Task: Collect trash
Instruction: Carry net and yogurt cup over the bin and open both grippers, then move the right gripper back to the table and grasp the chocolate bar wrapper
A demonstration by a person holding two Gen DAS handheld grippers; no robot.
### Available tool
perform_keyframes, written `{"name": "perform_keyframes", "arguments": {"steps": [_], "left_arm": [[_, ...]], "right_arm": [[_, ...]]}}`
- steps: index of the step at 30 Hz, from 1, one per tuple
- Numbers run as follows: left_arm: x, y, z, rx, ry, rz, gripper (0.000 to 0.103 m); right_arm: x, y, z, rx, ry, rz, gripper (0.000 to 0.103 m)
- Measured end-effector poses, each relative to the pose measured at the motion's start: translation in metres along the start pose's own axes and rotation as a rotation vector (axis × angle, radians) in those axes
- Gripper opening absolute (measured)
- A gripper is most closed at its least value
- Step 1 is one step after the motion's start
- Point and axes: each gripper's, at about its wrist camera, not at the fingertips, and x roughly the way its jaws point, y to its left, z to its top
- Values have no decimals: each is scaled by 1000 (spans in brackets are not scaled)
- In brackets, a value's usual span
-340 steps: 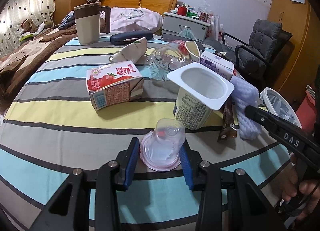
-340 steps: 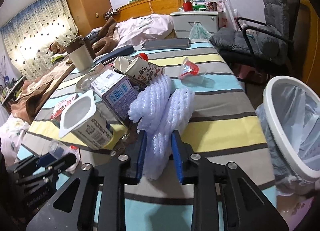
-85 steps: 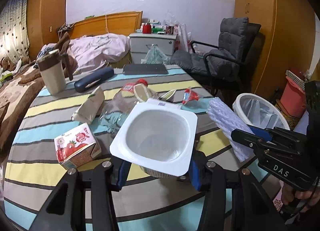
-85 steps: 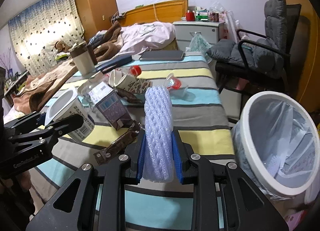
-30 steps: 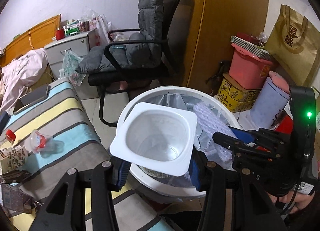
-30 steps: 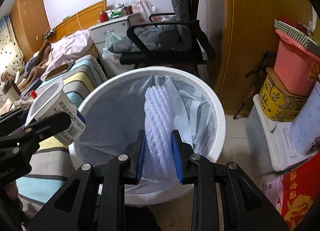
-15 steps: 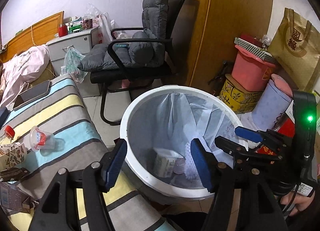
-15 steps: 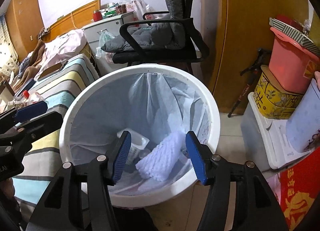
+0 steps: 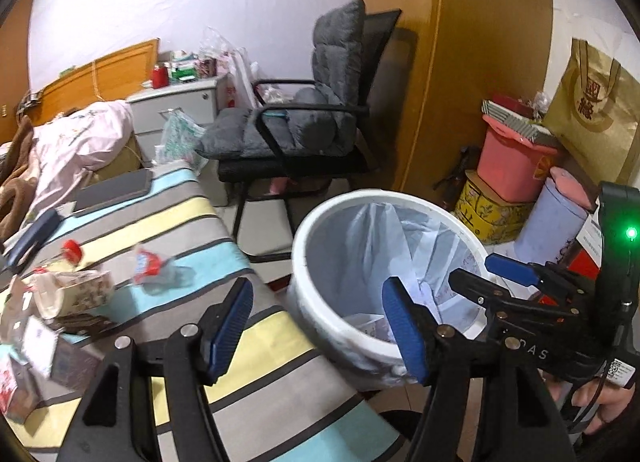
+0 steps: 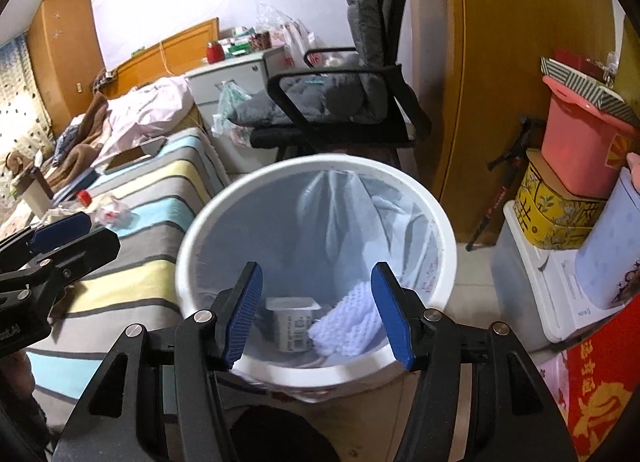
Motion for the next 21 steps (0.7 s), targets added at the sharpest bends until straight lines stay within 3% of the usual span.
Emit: {"name": "perform_keyframes", "arguments": {"steps": [9,21], "left_arm": [[-49,42,-21,-64,-65,98,72],[-100,109,-62,-158,-99,234,76]], "right_arm": [[-14,37,-5,-56,-44,87,59],[-16,95,-18,-140,-37,190,59]]}}
